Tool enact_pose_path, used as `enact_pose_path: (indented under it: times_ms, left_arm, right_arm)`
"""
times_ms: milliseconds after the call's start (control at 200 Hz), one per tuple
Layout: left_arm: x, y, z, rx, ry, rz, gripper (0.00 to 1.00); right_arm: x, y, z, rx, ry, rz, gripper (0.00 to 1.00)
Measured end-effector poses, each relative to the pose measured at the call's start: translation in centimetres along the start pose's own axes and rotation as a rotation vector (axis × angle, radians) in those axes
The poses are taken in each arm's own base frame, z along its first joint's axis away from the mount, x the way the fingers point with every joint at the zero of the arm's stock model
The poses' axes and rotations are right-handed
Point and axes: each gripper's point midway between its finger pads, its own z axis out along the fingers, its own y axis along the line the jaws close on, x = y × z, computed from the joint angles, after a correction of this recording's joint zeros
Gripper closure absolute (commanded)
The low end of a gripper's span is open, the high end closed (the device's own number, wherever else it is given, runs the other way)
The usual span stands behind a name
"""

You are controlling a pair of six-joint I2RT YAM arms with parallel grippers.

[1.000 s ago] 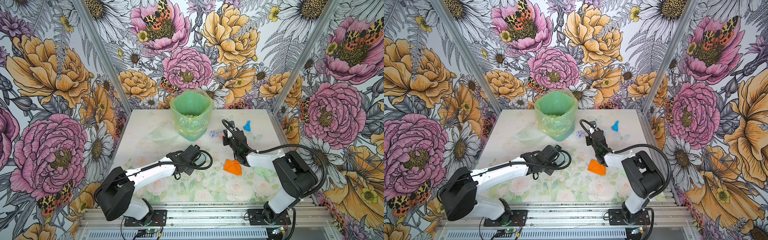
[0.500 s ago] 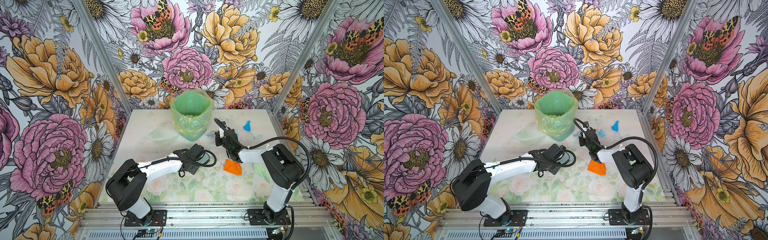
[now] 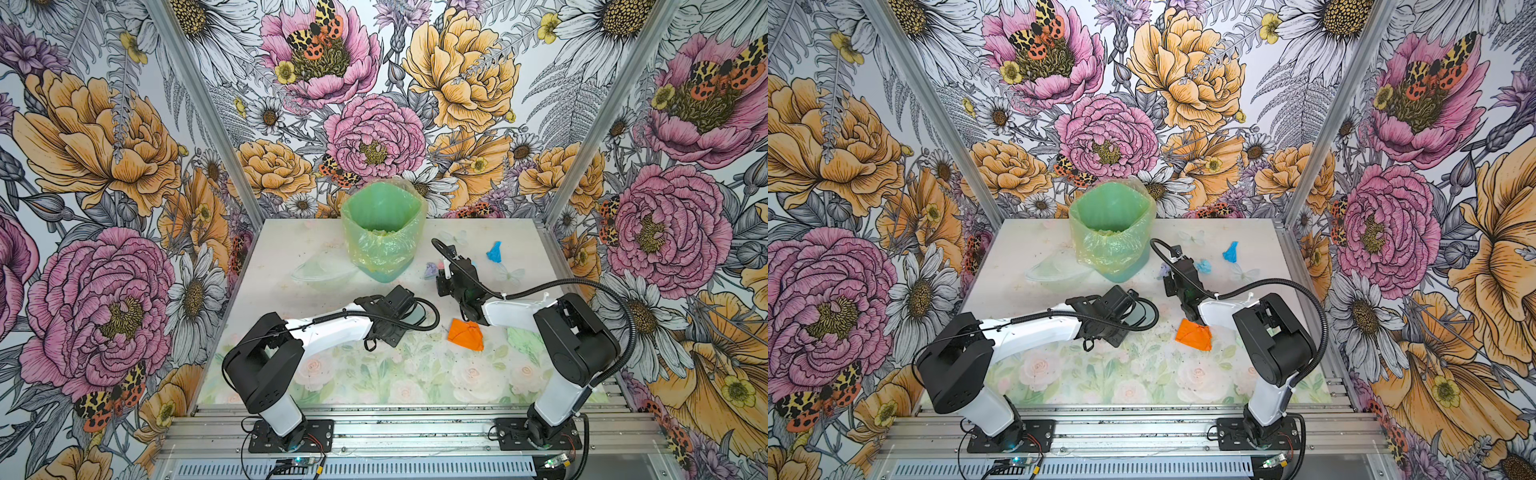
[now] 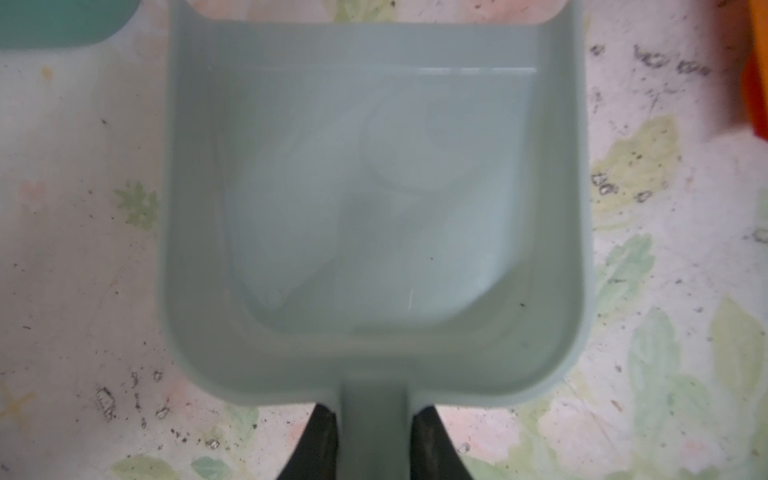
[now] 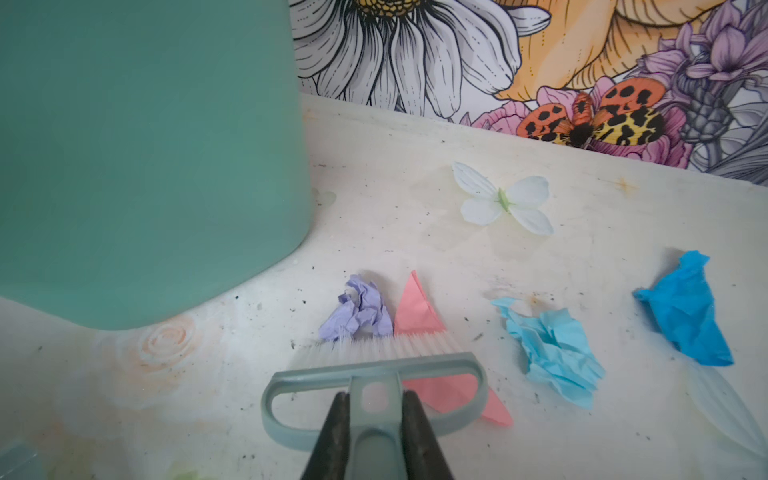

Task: Sweep away the paper scraps from the table
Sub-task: 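Push the purple, pink and light blue scraps with the right brush toward the dustpan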

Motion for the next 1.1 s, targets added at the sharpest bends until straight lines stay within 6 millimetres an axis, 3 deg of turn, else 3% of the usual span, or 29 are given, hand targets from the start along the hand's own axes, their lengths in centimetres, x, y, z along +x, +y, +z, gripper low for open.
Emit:
enact_pose_path:
  times_ms: [160,460,635,836,961,1101]
  left_arm:
    - [-0.5,-0.4,0.1,0.010,-0.006,0.004,0.79]
    - [-1.2,-1.0,0.9,0.016,0.004,0.016,0.80]
    - [-2.2,-1.3,1.2,0.020,-0.003,0.022,0.80]
    - [-2.7,-1.5,1.5,0.023,-0.005,0.039,0.80]
    - [-2.7,-1.6,1.8,0.028,0.002,0.044,0.80]
    - [-2.9,-1.7,2.1,0.033,0.007,0.041,0.80]
  right_arm:
    - [-0.5,-1.8,-0.8,0.047,-0.002,-0.009,1.00]
    - [-3.5,-4.6,-2.9,0.116,-0.070,0.031,1.00]
    - [-4.2,-7.8,-3.5,0.255,-0.045,0.158,1.00]
    - [-6.5,-11.1,-4.4,0.392,-0.076,0.352,1.00]
    - [-5.6,-12.3,-4.0,0.465,-0.064,0.439,1.00]
    - [-4.2,-13.0,-2.2,0.523,-0.009,0.503,1.00]
